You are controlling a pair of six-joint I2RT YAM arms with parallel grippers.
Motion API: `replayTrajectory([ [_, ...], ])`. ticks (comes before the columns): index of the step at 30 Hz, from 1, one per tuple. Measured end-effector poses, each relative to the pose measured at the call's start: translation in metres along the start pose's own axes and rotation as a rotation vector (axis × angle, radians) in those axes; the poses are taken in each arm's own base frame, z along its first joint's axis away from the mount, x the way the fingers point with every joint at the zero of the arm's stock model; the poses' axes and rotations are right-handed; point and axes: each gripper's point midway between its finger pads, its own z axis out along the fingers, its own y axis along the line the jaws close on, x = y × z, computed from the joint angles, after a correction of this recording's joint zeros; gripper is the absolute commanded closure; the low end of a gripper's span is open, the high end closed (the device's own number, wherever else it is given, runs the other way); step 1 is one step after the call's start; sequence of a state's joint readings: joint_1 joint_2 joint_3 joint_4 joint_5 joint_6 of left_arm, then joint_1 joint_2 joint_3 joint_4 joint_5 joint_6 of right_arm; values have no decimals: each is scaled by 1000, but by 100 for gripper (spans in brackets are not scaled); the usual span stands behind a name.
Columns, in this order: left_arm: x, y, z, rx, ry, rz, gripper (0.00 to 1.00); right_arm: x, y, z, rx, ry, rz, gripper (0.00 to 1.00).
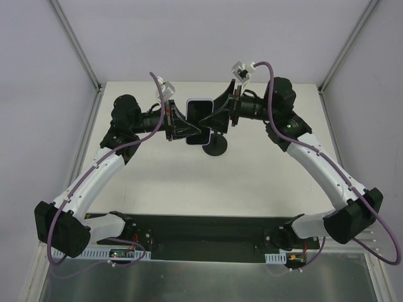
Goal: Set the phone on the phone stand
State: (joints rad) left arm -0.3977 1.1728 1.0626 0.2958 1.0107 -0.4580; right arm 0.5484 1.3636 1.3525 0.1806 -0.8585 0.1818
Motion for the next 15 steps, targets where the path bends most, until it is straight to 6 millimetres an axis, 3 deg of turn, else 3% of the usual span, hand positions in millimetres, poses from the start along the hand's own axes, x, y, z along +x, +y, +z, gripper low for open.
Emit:
replayTrajectory([
  [5,1,-4,1,31,18,14,100,0,25,0,-26,57,-47,18],
  [15,8,-13,3,80,55,40,100,8,23,-3,-10,102,-20,27],
])
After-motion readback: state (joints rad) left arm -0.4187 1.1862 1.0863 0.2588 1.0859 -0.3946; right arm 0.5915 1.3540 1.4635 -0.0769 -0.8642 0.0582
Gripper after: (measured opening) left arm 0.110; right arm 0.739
